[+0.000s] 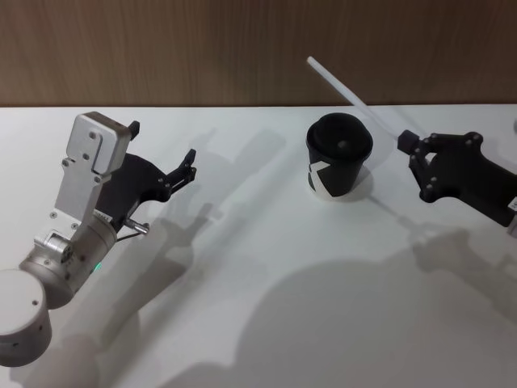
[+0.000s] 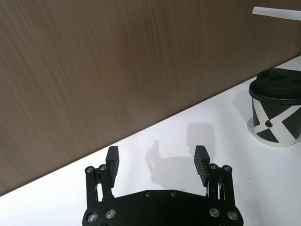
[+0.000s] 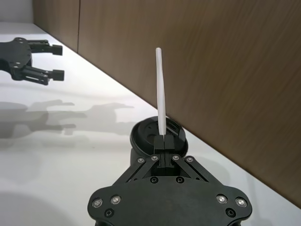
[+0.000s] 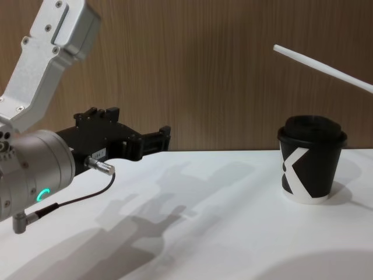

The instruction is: Pick up the straw with one hand, pass it to the other hand, and insert it into the cup.

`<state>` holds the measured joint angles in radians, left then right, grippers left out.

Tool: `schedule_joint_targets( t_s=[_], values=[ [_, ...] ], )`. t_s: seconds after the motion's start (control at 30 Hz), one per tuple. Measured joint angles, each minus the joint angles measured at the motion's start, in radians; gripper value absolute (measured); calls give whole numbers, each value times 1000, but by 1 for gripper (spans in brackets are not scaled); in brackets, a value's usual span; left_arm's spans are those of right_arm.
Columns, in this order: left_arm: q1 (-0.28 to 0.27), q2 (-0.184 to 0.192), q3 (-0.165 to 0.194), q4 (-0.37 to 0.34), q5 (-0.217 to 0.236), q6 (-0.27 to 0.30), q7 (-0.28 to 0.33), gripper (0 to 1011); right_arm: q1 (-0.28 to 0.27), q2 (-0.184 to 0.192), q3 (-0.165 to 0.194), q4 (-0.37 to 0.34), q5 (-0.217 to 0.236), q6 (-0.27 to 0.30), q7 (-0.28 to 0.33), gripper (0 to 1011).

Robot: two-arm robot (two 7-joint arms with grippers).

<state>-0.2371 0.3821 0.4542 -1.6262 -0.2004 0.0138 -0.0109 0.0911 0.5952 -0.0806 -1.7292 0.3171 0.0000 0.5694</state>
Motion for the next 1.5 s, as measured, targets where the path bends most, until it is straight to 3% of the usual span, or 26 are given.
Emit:
schedule_joint_targets(
  t_s=[0.4, 0.73, 1.13, 1.5],
  values=[
    [-1, 0, 0, 0, 0, 0, -5, 1003, 15, -1, -22, -10, 23, 12, 20, 0],
    [-15, 13, -5, -20, -28, -16, -74, 1003, 19, -1, -29, -14, 31, 17, 27, 0],
    [-45, 7, -29, -59, -147, -26, -205, 1003, 21, -1, -33, -15, 35, 18, 30, 0],
    [-82, -36, -36, -69, -281, 36, -293, 1003, 22, -1, -34, -16, 36, 19, 31, 0]
  ],
)
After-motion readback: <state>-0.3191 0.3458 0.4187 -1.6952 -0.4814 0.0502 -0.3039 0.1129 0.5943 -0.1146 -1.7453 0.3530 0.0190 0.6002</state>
